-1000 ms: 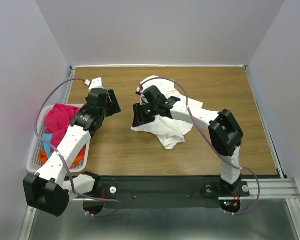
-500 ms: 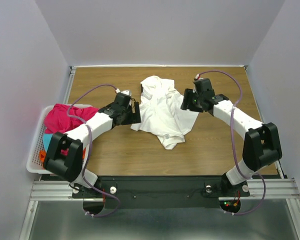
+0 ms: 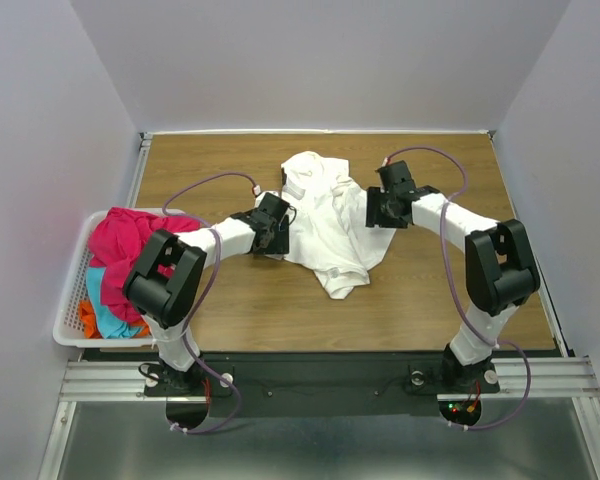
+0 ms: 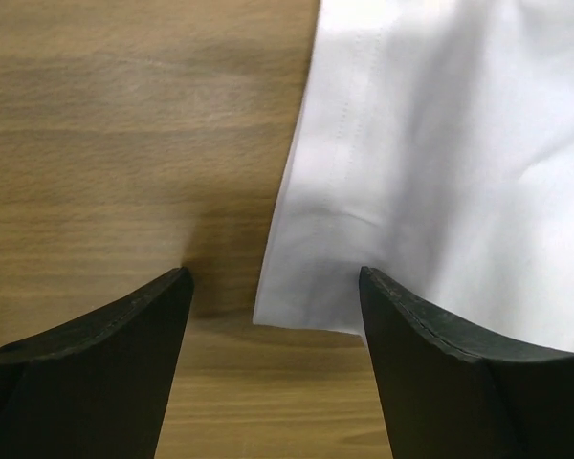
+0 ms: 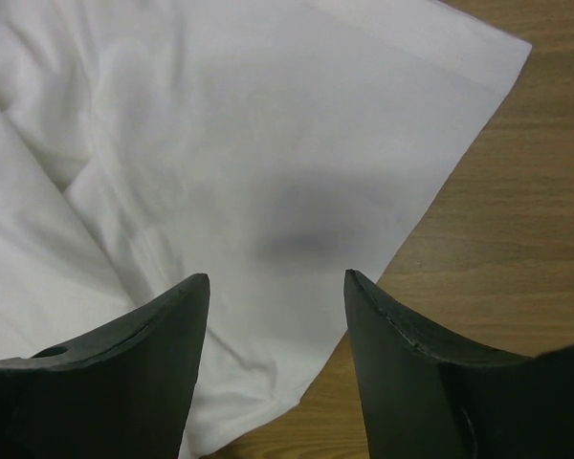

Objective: Fold and stack the t-shirts
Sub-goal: Flatten the tshirt out

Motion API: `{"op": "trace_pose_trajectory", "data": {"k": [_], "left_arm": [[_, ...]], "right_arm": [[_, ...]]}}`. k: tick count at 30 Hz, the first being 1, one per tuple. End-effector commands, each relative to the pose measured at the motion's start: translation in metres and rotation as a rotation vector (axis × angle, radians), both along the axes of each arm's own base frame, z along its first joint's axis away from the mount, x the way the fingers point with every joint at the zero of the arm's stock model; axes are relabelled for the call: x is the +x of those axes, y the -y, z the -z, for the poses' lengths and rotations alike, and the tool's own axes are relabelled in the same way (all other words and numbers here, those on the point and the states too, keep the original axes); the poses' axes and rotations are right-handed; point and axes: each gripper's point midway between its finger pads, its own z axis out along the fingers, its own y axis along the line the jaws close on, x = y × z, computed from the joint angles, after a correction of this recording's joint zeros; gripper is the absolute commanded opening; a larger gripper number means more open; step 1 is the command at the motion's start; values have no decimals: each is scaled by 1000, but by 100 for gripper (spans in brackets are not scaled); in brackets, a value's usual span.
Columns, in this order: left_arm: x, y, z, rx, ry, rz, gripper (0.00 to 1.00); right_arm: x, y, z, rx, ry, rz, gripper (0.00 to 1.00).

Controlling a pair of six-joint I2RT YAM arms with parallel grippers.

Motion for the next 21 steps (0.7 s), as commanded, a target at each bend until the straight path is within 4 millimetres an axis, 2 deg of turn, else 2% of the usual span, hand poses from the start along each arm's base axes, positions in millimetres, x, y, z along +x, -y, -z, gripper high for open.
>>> {"op": "trace_pose_trajectory", "data": {"k": [1, 6, 8, 10, 12, 13, 15, 16, 17, 19, 20, 21], "left_arm": [[1, -9, 10, 83, -9, -19, 79], [-1, -12, 21, 120, -28, -17, 71], [-2, -11, 26, 131, -38, -15, 60], [-4, -15, 33, 154, -58, -18, 56], [-4, -17, 36, 175, -66, -4, 39], [-5, -19, 36, 186, -71, -2, 22], [2, -23, 31, 201, -63, -6, 3], [6, -27, 29, 206, -62, -13, 0], [14, -34, 24, 205, -55, -37, 0], [25, -45, 15, 211, -40, -54, 0], [29, -52, 10, 218, -36, -63, 0], [43, -63, 1, 214, -17, -96, 0]], "right_arm": [[15, 2, -1, -38, 30, -24, 64], [0, 6, 29, -60, -50, -30, 64], [-6, 9, 41, -76, -79, -30, 64], [-16, 13, 53, -87, -118, -31, 64], [-31, 15, 67, -86, -170, -34, 60], [-36, 15, 71, -83, -188, -29, 58], [-51, 16, 82, -79, -241, -38, 47], [-58, 18, 86, -82, -266, -38, 41], [-74, 23, 93, -93, -319, -34, 25], [-89, 27, 93, -98, -353, -28, 10], [-106, 32, 97, -107, -398, -14, 4], [-114, 34, 95, -105, -412, -6, 1]]}}
